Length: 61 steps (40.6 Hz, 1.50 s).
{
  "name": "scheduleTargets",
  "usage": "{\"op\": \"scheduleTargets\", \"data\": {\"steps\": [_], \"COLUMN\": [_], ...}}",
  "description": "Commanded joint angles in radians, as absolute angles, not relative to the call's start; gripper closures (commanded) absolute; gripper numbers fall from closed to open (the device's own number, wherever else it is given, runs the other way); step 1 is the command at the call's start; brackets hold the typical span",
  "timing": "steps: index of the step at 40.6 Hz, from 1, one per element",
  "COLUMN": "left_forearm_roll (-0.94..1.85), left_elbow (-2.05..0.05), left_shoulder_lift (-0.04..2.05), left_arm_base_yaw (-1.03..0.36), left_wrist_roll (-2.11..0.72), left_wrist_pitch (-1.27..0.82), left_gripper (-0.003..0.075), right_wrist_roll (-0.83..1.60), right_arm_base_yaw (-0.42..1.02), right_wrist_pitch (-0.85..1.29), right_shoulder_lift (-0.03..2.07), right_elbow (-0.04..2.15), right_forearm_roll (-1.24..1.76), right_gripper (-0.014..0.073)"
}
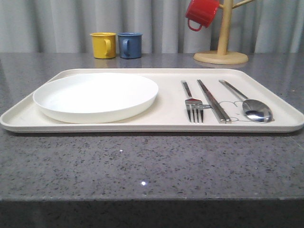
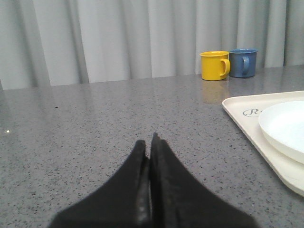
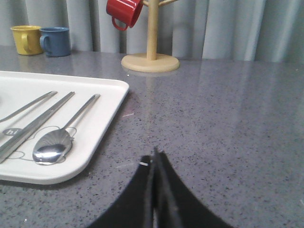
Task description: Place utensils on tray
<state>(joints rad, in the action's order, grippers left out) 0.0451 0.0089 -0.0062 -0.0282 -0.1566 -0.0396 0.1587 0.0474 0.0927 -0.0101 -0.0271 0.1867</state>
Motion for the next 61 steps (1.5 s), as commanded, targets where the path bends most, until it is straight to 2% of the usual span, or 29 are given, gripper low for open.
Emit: {"op": "scheduleTargets", "data": {"steps": [1,10,20,61], "left_forearm_roll": [0.055,0.055,0.055,0.055], "left_elbow": [0.006,0.006,0.006,0.006], "left_shoulder_lift": [-0.030,-0.030,-0.030,-0.030], "left_arm_base_yaw": [-0.028,-0.028,-0.028,-0.028], "left_wrist_roll": [-0.157,-0.157,-0.157,-0.157], "left_wrist_pitch": [0.043,0.043,0.043,0.043], "left_gripper": [0.0738,0.0738,0.0738,0.0738], "right_wrist_roll": [0.171,0.163,-0.062,-0.066], "right_arm_base_yaw": [0.039,0.039,0.039,0.006], "right_wrist_pitch": [0.000,-0.038,-0.059,-0.049], "right_shoulder_lift": [-0.027,-0.028,-0.029,-0.027], "right_elbow": [-0.025,-0.026,-0.026,-0.026], "right_forearm_roll": [0.186,0.189,0.025,0.025], "right_gripper": [0.0715,0.0715,0.0715,0.0715]}}
